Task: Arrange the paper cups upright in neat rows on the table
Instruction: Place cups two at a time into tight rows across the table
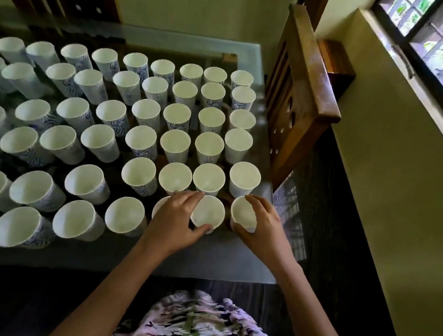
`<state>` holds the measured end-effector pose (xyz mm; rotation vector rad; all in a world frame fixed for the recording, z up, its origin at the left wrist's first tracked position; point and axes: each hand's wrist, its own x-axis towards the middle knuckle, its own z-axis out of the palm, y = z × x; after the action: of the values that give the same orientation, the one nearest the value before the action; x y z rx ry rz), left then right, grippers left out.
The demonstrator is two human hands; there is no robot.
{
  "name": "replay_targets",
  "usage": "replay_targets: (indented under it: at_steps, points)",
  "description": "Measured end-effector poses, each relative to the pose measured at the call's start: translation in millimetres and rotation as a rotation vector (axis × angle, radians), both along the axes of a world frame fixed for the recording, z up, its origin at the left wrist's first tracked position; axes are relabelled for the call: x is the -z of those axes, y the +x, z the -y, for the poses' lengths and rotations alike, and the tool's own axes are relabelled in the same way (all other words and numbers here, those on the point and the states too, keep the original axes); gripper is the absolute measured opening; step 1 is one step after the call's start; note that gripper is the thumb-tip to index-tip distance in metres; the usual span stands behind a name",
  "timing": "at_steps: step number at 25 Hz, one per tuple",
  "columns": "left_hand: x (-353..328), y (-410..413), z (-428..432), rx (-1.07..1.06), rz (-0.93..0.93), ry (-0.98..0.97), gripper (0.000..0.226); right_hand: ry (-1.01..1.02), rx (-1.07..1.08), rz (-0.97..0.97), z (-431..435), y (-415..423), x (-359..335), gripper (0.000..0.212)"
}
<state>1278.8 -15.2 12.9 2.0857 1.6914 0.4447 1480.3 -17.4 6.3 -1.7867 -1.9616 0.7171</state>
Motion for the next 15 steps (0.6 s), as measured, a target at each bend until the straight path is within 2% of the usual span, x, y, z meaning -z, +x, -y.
replay_targets:
  at_steps: [9,15]
  points:
    - [3.1,23.7,-3.3,-0.087,0.006,-0.066,0.075,-0.034,-0.108,0.050,-18.5,22.9,-3.7,0.079]
    - [8.6,28.1,-2.8,-0.094,0.012,-0.109,0.076,-0.055,-0.160,0.040,-15.2,28.4,2.0,0.079]
